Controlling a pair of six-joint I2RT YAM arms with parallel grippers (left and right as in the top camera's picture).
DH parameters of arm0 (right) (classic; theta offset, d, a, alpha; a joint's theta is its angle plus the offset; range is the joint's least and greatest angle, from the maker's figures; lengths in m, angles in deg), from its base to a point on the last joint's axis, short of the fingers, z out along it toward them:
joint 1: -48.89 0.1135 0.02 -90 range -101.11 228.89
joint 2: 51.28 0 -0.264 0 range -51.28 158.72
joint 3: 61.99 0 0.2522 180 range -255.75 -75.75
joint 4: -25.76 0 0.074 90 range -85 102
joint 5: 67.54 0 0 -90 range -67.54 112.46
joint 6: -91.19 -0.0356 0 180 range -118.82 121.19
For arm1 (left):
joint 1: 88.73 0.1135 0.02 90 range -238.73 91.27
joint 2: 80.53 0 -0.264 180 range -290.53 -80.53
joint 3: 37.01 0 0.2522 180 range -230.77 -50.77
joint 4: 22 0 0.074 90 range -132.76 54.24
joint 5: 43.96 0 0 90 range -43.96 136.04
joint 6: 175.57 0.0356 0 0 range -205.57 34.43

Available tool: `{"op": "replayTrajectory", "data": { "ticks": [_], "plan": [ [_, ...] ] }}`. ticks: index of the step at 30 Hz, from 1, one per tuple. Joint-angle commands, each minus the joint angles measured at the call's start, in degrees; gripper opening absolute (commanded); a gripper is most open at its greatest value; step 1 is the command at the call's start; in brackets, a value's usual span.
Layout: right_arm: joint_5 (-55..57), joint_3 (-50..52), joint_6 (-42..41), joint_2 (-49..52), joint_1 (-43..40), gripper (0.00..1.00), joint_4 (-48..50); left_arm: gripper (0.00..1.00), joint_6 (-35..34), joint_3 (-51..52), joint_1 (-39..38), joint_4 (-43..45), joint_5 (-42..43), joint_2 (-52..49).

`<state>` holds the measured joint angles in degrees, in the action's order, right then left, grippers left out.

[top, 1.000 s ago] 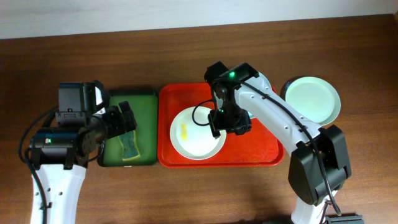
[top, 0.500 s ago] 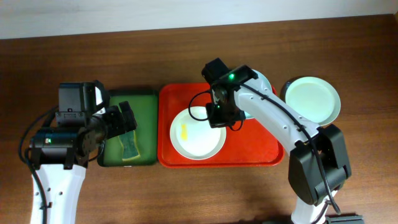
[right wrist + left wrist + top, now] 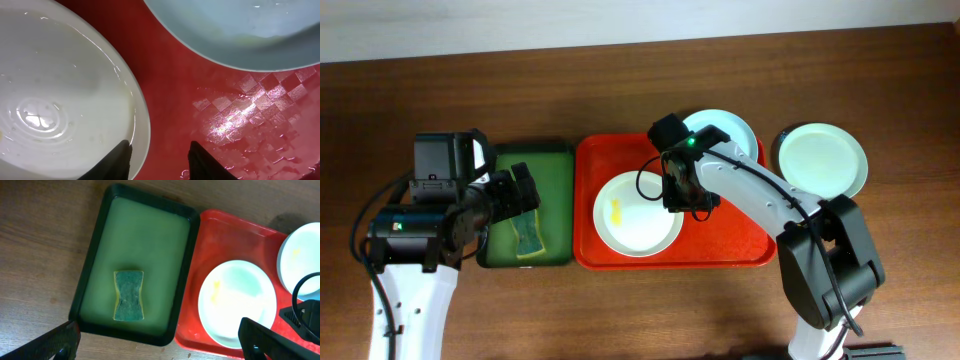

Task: Clean dirty plates on tray and stack at the side
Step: 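Grip the cream plate's rim with the right gripper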

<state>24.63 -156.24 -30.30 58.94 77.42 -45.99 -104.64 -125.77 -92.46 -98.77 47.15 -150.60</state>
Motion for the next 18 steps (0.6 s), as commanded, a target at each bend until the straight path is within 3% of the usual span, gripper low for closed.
{"op": "replayTrajectory", "data": {
  "ticks": [1,13,18],
  "plan": [
    [1.7,0.5,-0.3,-0.2,0.3,0.39,0.4,0.99,0.3,-0.4,-0.1,0.1,0.4,0.7],
    [1.1,1.2,-0.4,-0.2,0.3,0.38,2.2,0.99,0.3,-0.4,-0.1,0.1,0.4,0.7],
    [1.0,7.9,-0.5,-0.2,0.3,0.38,11.0,0.99,0.3,-0.4,-0.1,0.1,0.4,0.7]
  ]
}}
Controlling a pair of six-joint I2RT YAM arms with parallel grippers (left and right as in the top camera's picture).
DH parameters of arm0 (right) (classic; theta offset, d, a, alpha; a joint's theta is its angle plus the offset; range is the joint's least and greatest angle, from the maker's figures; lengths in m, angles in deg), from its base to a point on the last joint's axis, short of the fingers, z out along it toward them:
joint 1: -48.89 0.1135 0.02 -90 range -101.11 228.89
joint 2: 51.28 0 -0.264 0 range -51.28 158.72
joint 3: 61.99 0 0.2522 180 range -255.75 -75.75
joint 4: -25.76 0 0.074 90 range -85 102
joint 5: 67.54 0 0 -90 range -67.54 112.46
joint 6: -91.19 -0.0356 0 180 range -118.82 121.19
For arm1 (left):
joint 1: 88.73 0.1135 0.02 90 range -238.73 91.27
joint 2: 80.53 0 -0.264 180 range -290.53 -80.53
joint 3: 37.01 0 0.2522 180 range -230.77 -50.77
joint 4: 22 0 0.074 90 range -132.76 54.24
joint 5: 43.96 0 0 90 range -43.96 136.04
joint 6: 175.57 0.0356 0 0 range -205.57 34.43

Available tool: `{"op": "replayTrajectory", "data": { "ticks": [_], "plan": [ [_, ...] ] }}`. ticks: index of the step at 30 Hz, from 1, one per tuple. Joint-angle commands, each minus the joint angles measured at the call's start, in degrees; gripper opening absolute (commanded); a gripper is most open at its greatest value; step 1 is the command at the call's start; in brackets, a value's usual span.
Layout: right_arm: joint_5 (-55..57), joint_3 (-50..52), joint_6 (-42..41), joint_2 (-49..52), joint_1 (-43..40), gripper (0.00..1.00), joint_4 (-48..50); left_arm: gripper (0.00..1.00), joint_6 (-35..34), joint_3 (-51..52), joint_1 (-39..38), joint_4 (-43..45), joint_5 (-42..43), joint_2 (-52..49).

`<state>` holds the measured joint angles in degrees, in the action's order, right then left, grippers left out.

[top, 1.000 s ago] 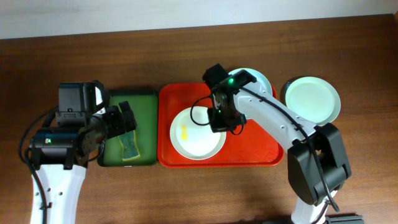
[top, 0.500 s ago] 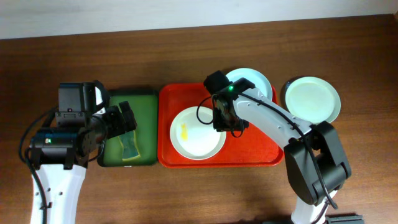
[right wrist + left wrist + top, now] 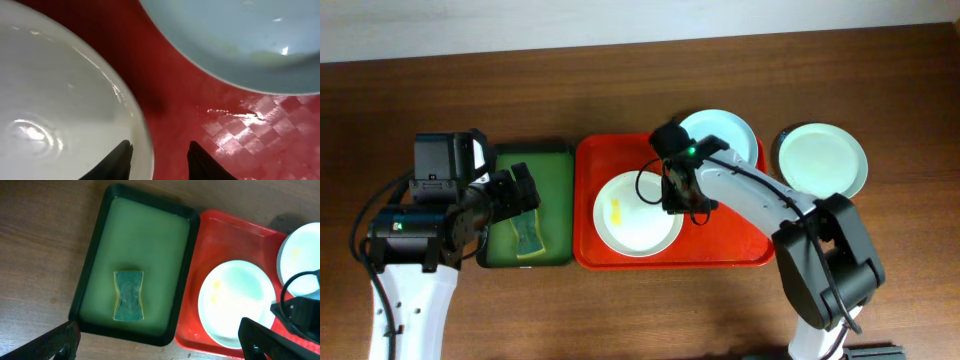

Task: Clean dirty plates on tray and stack at the side
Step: 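Grip the cream plate's rim with the right gripper, then grasp the sponge from the green tray with the left gripper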

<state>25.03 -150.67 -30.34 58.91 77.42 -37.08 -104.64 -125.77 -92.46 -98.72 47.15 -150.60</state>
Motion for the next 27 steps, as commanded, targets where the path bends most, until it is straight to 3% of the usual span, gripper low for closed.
{"op": "replayTrajectory", "data": {
  "ticks": [1,12,15,16,17,18,27],
  "plan": [
    [0.4,2.6,-0.5,-0.2,0.3,0.38,2.5,0.99,0.3,-0.4,-0.1,0.0,0.4,0.7],
    [1.4,3.0,-0.2,-0.2,0.3,0.33,2.7,0.99,0.3,-0.4,-0.1,0.0,0.4,0.7],
    [1.6,3.0,-0.3,-0.2,0.3,0.26,2.8,0.99,0.3,-0.4,-0.1,0.0,0.4,0.7],
    [1.6,3.0,-0.3,-0.2,0.3,0.21,2.8,0.99,0.3,-0.4,-0.1,0.0,0.4,0.7],
    [1.9,3.0,-0.3,-0.2,0.3,0.08,2.6,0.99,0.3,-0.4,-0.1,0.0,0.4,0.7],
    [2.1,3.0,-0.3,-0.2,0.3,0.05,2.4,0.99,0.3,-0.4,-0.1,0.0,0.4,0.7],
    [2.4,3.0,-0.3,-0.2,0.3,0.04,2.3,0.99,0.3,-0.5,-0.2,5.5,2.6,0.9]
  ]
}}
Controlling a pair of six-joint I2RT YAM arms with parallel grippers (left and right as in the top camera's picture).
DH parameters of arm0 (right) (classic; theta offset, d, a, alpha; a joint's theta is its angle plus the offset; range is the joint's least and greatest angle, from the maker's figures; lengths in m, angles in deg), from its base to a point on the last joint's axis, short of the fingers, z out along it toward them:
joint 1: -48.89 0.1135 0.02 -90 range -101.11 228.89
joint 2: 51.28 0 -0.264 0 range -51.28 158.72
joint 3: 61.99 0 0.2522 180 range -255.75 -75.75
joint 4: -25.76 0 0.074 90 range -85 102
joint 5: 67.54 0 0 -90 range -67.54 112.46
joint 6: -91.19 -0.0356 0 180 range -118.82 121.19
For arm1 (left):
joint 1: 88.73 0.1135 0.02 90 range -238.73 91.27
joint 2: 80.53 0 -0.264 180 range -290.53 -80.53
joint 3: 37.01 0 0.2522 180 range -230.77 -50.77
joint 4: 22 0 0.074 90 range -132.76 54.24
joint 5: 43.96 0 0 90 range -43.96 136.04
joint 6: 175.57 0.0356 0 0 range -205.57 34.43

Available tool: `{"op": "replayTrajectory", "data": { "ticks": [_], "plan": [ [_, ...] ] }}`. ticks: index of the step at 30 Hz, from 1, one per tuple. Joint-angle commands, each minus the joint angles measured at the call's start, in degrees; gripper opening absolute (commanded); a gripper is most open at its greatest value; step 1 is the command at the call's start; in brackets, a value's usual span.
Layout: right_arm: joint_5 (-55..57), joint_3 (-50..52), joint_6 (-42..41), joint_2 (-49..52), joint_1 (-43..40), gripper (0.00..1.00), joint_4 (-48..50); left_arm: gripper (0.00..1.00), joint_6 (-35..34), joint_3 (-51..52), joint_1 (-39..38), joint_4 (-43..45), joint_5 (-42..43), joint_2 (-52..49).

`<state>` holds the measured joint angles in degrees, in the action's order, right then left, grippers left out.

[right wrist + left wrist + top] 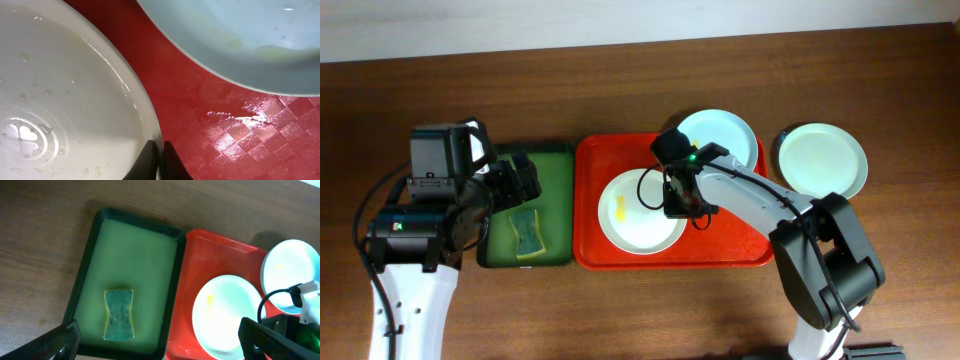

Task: Clean dirty plates on tray and stack at the side
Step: 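Grasp the sponge from the green tray with the left gripper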

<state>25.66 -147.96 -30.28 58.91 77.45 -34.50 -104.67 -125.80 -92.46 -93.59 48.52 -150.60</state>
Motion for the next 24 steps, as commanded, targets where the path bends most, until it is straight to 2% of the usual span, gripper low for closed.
{"op": "replayTrajectory", "data": {
  "ticks": [1,3,5,6,7,10,12,14,17,20,23,24],
  "plan": [
    [1.8,0.3,-0.3,-0.2,0.3,0.04,-0.2,0.99,0.3,-0.5,-0.2,0.8,1.2,0.9],
    [1.8,0.3,-0.3,-0.2,0.3,0.04,-0.2,0.99,0.3,-0.3,-0.3,-1.9,1.2,0.7],
    [1.8,0.3,-0.3,-0.2,0.3,0.04,-0.3,0.74,0.3,1.7,-0.4,-5.4,0.9,-0.1],
    [1.8,0.3,-0.3,-0.2,0.3,0.04,-0.2,0.64,0.3,3.8,-0.4,-6.0,-0.3,-0.6],
    [1.8,0.3,-0.3,-0.2,0.3,0.04,-0.2,0.41,1.7,6.1,-0.5,-6.3,-1.2,-1.2],
    [1.8,0.3,-0.3,-0.2,0.3,0.04,-0.3,0.37,3.3,12.0,-0.7,-4.8,-1.2,-8.1],
    [1.8,0.3,-0.3,-0.2,0.3,0.04,-0.3,0.46,3.3,12.1,-0.7,-3.6,-1.2,-14.8],
    [1.8,0.3,-0.3,-0.2,0.3,0.04,-0.3,0.41,3.3,12.1,-0.7,-1.8,-1.2,-21.2],
    [1.8,0.3,-0.3,-0.2,0.3,0.04,-0.5,0.43,2.1,12.2,-0.7,1.1,-3.0,-30.0],
    [1.9,0.3,-0.3,-0.2,0.3,0.04,-0.5,0.44,-1.0,12.2,-0.6,3.9,-6.8,-33.6],
    [2.0,0.3,-0.3,-0.2,0.3,0.04,-0.5,0.33,-0.5,12.2,-0.6,5.1,-6.8,-33.6],
    [2.0,0.3,-0.3,-0.2,0.3,0.04,-0.5,0.34,2.2,12.1,-0.6,5.9,-5.2,-33.6]
  ]
}}
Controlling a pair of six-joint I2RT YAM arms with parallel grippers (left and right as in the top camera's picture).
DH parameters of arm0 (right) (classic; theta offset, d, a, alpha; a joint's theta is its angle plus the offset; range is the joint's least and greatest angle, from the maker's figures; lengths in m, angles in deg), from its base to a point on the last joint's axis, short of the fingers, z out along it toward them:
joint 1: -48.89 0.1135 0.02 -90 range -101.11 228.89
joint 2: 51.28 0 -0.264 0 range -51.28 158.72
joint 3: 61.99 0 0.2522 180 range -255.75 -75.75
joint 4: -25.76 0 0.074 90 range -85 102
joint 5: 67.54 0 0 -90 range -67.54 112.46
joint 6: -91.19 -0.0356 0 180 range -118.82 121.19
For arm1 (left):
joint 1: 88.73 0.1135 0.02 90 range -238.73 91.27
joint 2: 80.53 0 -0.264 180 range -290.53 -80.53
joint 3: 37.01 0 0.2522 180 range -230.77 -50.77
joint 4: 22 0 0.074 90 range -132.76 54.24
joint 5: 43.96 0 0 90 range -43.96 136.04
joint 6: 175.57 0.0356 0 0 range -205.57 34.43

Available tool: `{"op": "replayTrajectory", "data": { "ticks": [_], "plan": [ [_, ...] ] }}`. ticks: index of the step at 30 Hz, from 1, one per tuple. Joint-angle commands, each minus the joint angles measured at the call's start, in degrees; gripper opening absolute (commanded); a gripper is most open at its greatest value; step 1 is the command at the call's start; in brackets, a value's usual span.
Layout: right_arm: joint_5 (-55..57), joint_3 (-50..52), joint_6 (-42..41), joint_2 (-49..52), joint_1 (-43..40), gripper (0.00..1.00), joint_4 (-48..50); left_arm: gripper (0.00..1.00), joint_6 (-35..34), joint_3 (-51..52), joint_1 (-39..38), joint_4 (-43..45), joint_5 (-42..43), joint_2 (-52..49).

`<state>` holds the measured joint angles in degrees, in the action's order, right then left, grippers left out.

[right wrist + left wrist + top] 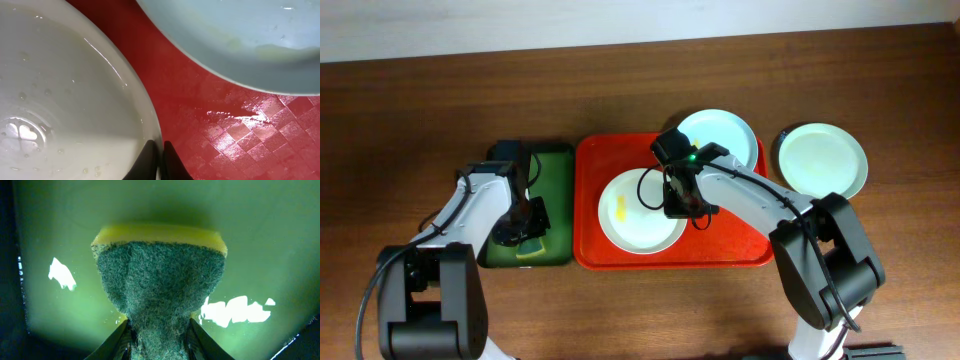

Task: Clean dirty plates on tray and stack at the side
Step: 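Grasp the sponge from the green tray with the left gripper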

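Observation:
A white plate (638, 212) with a yellow smear lies in the red tray (740, 245). My right gripper (160, 150) is shut on its right rim (145, 115), one finger inside, one outside. A second pale plate (720, 135) rests on the tray's back right corner; its edge (240, 45) shows smears. Down in the green basin (552, 165), my left gripper (159, 330) is shut on the green and yellow sponge (160, 280), which is pinched narrow between the fingers.
A clean pale plate (822, 160) sits on the wooden table right of the tray. The basin holds shallow soapy water (240, 230). Tray and basin stand side by side at the table's middle.
My left gripper was open high above the basin; now it is down in the basin, shut on the sponge. The right gripper stays shut on the plate's rim.
At first my right gripper stood open astride the smeared plate's rim, and my left hung open over the basin. The right jaws had then shut on the rim. Now the left has also come down and taken the sponge.

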<state>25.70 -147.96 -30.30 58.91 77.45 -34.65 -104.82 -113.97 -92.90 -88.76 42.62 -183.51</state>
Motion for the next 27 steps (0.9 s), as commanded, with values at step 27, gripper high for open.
{"op": "replayTrajectory", "data": {
  "ticks": [27],
  "plan": [
    [2.0,0.3,-0.3,-0.2,0.3,0.05,-0.6,0.41,4.5,-3.7,0.3,-2.2,2.4,0.7]
  ]
}}
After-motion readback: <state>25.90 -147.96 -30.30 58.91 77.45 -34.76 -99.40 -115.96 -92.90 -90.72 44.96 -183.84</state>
